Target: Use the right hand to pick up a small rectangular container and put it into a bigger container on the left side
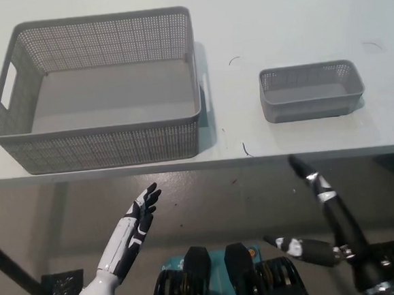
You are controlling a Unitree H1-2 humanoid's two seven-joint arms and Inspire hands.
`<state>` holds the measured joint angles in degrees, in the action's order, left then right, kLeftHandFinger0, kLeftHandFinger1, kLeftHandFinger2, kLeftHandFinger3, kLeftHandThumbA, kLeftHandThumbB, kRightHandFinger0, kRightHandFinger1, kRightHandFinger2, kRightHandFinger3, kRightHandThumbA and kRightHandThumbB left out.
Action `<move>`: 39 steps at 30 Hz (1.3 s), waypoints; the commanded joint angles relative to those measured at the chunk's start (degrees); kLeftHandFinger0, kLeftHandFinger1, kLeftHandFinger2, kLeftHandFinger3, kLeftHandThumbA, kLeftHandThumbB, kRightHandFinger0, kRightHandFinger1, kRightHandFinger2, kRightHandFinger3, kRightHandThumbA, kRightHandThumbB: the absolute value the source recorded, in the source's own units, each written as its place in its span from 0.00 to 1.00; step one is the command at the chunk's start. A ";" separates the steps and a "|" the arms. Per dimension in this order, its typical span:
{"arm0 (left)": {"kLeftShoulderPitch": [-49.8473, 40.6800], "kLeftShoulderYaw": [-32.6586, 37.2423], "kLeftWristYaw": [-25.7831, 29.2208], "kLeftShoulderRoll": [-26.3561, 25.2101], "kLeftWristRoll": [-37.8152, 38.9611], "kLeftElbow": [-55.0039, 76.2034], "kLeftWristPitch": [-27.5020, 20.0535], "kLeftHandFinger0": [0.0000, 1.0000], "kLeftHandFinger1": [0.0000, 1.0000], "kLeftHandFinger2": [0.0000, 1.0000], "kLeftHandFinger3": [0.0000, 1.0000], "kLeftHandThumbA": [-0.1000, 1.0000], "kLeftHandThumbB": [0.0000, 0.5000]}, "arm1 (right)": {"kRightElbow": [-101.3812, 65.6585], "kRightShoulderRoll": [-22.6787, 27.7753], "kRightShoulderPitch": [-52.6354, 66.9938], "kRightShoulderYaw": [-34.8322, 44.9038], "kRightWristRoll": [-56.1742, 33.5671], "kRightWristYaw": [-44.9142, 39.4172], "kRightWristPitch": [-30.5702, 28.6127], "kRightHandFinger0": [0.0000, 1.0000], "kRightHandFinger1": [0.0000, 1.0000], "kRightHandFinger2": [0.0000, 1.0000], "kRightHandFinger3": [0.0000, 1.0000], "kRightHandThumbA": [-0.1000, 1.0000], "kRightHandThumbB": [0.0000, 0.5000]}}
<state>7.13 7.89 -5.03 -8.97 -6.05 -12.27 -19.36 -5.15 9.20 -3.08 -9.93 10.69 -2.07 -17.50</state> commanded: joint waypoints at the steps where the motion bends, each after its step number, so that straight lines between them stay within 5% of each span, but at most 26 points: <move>1: 1.50 -0.16 -1.05 -1.54 -0.57 0.95 -3.16 1.00 1.00 1.00 1.00 1.00 0.54 | -13.95 5.55 -3.37 3.48 6.74 -3.62 7.60 1.00 1.00 1.00 1.00 1.00 0.74; 6: 1.63 -0.28 -2.20 -1.81 0.66 1.28 -2.61 1.00 1.00 1.00 1.00 1.00 0.57 | -22.05 12.76 -10.45 7.38 8.66 -8.61 18.53 1.00 1.00 1.00 1.00 1.00 0.68; 11: 1.69 -0.52 -2.26 -2.13 0.42 1.43 -2.36 1.00 1.00 1.00 1.00 1.00 0.59 | -25.15 23.78 -21.74 9.22 12.02 -17.35 30.83 1.00 1.00 1.00 1.00 1.00 0.72; 18: 1.70 -0.57 -2.33 -2.32 0.45 1.02 -2.58 1.00 1.00 1.00 1.00 1.00 0.56 | -14.89 36.27 -41.71 3.61 10.83 -29.61 37.14 1.00 1.00 1.00 1.00 1.00 0.71; 32: 1.48 -0.66 -2.25 -2.33 0.41 0.72 -2.12 1.00 1.00 1.00 1.00 1.00 0.57 | 12.18 35.70 -66.73 -12.59 16.67 -43.14 35.70 1.00 1.00 1.00 1.00 1.00 0.91; 39: 0.78 -0.55 -2.60 -2.12 1.17 0.43 -2.20 1.00 1.00 1.00 1.00 1.00 0.58 | 23.62 32.05 -72.72 -19.44 18.16 -45.98 33.28 1.00 1.00 1.00 1.00 1.00 0.87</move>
<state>7.10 7.77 -6.07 -9.50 -5.95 -12.50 -19.40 11.76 39.98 -65.07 -25.75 24.01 -37.57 14.33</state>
